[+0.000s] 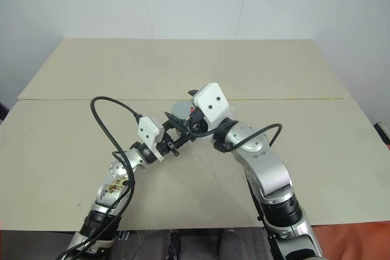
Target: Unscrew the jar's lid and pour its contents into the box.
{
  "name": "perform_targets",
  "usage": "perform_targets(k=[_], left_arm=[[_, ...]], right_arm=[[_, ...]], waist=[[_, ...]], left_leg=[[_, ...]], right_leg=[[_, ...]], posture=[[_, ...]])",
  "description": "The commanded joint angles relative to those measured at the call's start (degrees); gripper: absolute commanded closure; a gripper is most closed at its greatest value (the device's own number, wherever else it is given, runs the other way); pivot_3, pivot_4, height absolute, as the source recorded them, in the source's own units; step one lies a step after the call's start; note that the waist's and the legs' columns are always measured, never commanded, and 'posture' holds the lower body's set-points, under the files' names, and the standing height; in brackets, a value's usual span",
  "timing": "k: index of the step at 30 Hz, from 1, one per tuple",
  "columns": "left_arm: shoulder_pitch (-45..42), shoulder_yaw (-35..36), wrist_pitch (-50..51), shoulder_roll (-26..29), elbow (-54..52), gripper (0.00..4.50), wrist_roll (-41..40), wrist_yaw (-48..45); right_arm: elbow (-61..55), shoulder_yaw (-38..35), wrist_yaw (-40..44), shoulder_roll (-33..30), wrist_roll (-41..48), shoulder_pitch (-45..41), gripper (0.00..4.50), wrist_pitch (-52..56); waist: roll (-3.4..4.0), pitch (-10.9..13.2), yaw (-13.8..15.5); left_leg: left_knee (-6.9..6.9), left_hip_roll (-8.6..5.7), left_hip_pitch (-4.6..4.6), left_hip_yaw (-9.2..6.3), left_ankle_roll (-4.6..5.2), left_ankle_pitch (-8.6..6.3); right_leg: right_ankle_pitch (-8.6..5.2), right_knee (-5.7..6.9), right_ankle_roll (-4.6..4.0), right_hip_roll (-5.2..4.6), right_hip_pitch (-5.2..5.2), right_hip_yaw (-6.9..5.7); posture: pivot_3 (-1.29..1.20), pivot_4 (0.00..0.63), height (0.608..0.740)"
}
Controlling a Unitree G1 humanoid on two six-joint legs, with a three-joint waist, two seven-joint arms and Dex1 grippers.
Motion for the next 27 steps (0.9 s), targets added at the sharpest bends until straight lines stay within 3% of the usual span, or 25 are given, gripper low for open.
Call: perform_targets(k=[1,27], left_arm=[[-0.6,0.4,-1.0,-0.3,-1.4,2.49,-0.2,0.2],[-1.7,1.0,-1.8,0.4,0.5,2.49,-0.5,-1.3]], right_arm=[[-2.6,-2.8,-0.9,0.0,0.5,0.1,0.01,-0.9],[-11.1,-11.2,7.8,-10.3,10.1,9.5,0.01,-1.7]], waist=[[0.00,0.0,0.0],[0.00,0.0,0.1]], left_leg=[[0.00,0.00,0.00,0.00,0.00,0.00],[0.01,0.00,0.02,-0.02,0.04,-0.02]], right_leg=[[0.00,0.00,0.00,0.00,0.00,0.00],[0.00,-0.07,0.00,0.01,0.04,0.01]], posture=[[0.00,0.150,0.740],[0.00,0.150,0.740]])
